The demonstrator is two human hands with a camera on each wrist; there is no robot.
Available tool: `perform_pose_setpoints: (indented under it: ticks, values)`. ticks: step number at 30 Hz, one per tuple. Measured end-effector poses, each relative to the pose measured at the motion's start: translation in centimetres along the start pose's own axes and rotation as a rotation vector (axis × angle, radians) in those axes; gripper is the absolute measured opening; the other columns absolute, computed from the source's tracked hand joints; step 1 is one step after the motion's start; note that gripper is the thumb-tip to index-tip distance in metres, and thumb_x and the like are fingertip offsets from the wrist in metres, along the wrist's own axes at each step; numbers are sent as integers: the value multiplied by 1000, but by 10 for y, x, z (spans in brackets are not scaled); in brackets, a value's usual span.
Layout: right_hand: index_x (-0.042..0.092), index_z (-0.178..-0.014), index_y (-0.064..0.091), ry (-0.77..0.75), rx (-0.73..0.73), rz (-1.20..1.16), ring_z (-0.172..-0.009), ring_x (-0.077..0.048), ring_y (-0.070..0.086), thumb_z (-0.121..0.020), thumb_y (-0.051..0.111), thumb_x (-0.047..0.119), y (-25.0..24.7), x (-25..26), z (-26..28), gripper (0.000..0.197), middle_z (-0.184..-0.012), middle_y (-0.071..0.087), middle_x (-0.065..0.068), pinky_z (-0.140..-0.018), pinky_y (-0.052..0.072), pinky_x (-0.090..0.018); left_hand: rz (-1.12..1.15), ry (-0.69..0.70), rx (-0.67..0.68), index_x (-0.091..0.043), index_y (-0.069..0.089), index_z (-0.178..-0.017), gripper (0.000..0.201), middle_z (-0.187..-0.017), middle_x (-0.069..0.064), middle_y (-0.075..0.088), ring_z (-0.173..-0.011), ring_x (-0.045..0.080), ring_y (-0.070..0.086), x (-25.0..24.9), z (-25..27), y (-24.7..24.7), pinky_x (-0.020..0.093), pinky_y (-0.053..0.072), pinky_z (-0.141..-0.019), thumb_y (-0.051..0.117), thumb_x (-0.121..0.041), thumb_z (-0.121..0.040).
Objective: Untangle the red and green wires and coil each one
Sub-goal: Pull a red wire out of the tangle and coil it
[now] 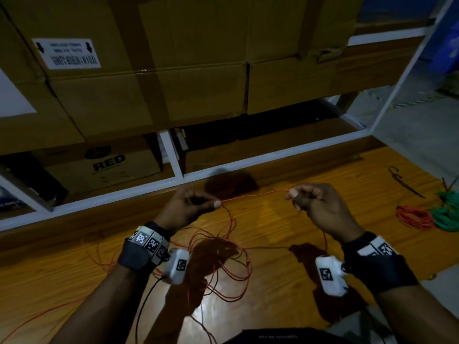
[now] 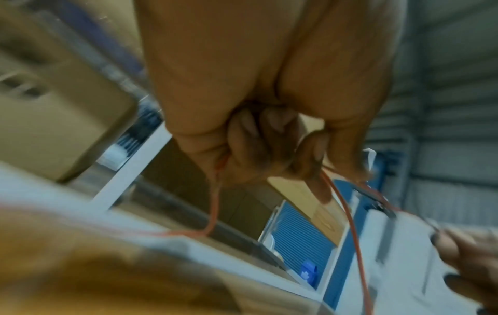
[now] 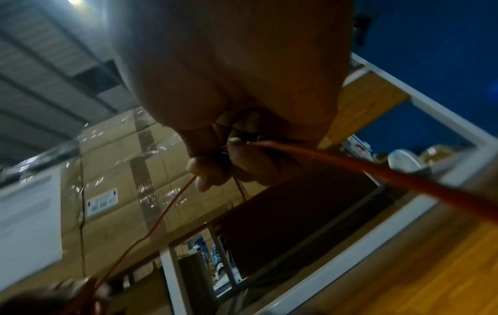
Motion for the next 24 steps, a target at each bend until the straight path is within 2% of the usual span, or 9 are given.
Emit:
perform_pose_setpoints:
  ticks: [2,5,9,11,14,17,19,21,24]
  values:
    - [17,-78,75,-25,20,41,-64,-13,63,-103,59,24,-2,4,1,30,-63,62,-3,-77,51,-34,119,-67,-3,-19,79,-87,14,-59,-5,55,-48,13,38,15,-2,0,26,29,-47,73,-30,-92]
    - [-8,-82,71,-61,56,-50,-57,0,59,-101,59,17,1,10,7,34,-61,59,-9,-65,42,-14,74,-129,13,-23,77,-107,16,-74,-7,69,-54,7,52,21,-6,4,23,37,-47,73,-30,-93]
    - [0,-91,75,-21,3,-229,-46,-5,43,-101,58,14,-4,16,8,24,-62,56,-9,-48,36,-15,-133,-25,170,-32,80,-101,18,-115,-17,70,-101,0,65,12,-6,21,30,56,-80,72,-43,-89]
    - [4,-92,75,-5,-65,-244,-45,-6,41,-101,58,13,-17,18,3,22,-63,56,-8,-45,34,-15,-39,23,99,-27,80,-94,15,-123,-12,67,-111,4,63,5,-6,17,34,56,-90,70,-37,-90]
    - [10,-88,75,-16,-213,-182,-44,-2,41,-102,58,15,-55,19,-4,22,-64,57,-6,-45,34,-13,132,-9,12,-26,78,-83,15,-112,-1,71,-101,15,66,5,-4,-1,41,54,-87,68,-22,-94]
    - [1,-85,73,0,-252,-116,-45,-1,45,-101,59,17,-79,13,-6,26,-61,61,1,-53,37,-20,182,-46,210,-20,74,-85,20,-98,12,72,-97,29,65,4,6,2,47,48,-94,60,-23,-99]
    - [4,-83,73,14,-289,-93,-44,0,45,-101,60,18,-88,8,-7,26,-60,62,4,-49,38,-16,300,-61,270,-12,67,-87,15,-89,13,66,-88,28,60,0,10,4,41,48,-87,57,-21,-94]
    - [15,-83,73,47,-393,-192,-41,-1,39,-98,64,24,-107,-1,-8,20,-56,60,5,-40,31,-14,244,-41,179,-9,66,-87,20,-81,14,61,-78,23,56,1,8,-6,33,48,-77,63,-28,-92]
    - [12,-87,73,122,-433,-230,-44,-6,39,-85,72,42,-128,-15,-4,30,-65,65,2,-40,30,-19,185,-11,17,-7,71,-85,45,-87,35,60,-75,37,56,10,7,-28,42,46,-76,73,-51,-86]
Point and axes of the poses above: each hand's wrist, its own z-axis away from the middle knuckle, its own y-axis out of the palm, x = y × z, the point moved 6 cm from there along -z, towards the middle knuckle
